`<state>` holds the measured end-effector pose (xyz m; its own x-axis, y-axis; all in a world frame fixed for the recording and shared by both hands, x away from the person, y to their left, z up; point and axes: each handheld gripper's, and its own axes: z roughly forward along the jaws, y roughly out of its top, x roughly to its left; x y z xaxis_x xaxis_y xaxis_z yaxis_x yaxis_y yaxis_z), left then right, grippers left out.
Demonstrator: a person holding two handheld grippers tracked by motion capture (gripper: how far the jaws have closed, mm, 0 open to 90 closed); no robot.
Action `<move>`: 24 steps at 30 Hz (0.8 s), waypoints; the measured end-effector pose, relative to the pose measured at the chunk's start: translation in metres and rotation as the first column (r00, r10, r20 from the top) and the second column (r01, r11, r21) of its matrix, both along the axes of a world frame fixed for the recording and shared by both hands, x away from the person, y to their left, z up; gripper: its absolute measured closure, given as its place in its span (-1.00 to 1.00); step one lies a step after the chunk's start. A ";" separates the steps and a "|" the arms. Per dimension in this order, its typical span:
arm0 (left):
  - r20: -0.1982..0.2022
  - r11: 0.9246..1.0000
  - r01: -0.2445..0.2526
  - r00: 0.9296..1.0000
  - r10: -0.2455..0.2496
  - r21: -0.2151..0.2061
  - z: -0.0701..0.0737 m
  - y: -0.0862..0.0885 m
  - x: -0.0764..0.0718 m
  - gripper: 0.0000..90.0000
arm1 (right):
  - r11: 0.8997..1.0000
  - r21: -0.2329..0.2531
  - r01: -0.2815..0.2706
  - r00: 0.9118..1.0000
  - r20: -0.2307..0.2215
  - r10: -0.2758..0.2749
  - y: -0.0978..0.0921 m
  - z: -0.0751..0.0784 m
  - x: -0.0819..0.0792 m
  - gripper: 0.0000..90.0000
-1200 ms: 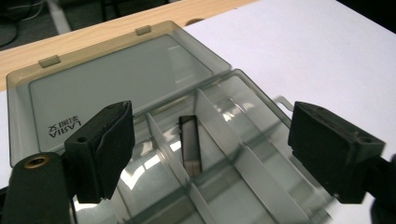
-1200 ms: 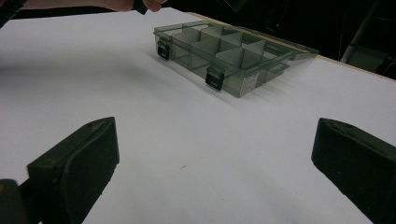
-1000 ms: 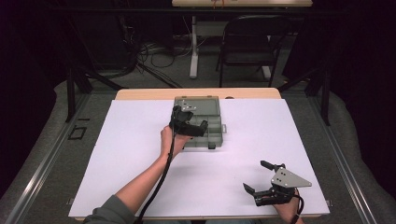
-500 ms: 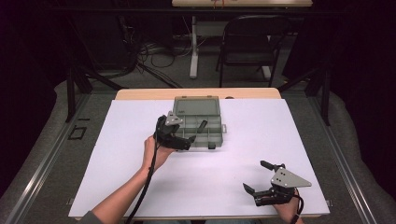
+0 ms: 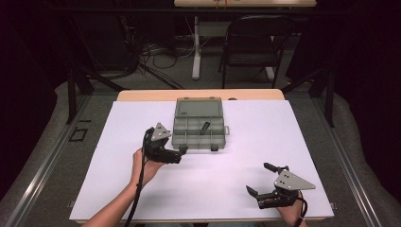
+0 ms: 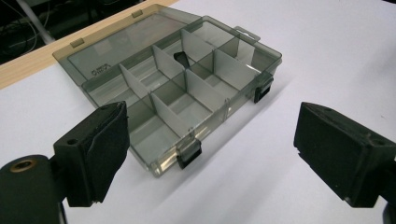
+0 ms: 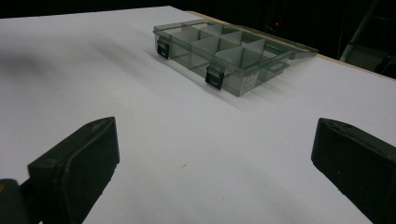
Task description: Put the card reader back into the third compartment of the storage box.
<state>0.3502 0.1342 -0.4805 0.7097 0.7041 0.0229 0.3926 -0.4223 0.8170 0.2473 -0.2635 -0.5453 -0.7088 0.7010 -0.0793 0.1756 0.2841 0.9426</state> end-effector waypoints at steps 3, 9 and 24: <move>0.014 1.000 -0.005 1.000 0.005 -0.002 -0.002 0.006 -0.007 -0.76 | 1.000 -0.001 0.000 1.000 -0.003 0.000 0.000 0.000 0.000 -0.99; 0.018 1.000 -0.021 1.000 0.021 -0.012 -0.008 0.018 -0.015 -0.76 | 1.000 -0.003 0.002 1.000 -0.002 -0.002 0.000 0.000 0.000 -0.99; 0.035 0.998 -0.048 0.998 0.050 -0.049 -0.021 0.047 -0.040 -0.76 | 1.000 -0.007 0.002 1.000 0.000 -0.002 0.001 0.000 0.000 -0.99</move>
<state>0.3104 0.1811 -0.5010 0.6735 0.7391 0.0132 0.3818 -0.3631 0.8499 0.2471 -0.2621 -0.5449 -0.7072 0.7020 -0.0841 0.1766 0.2906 0.9404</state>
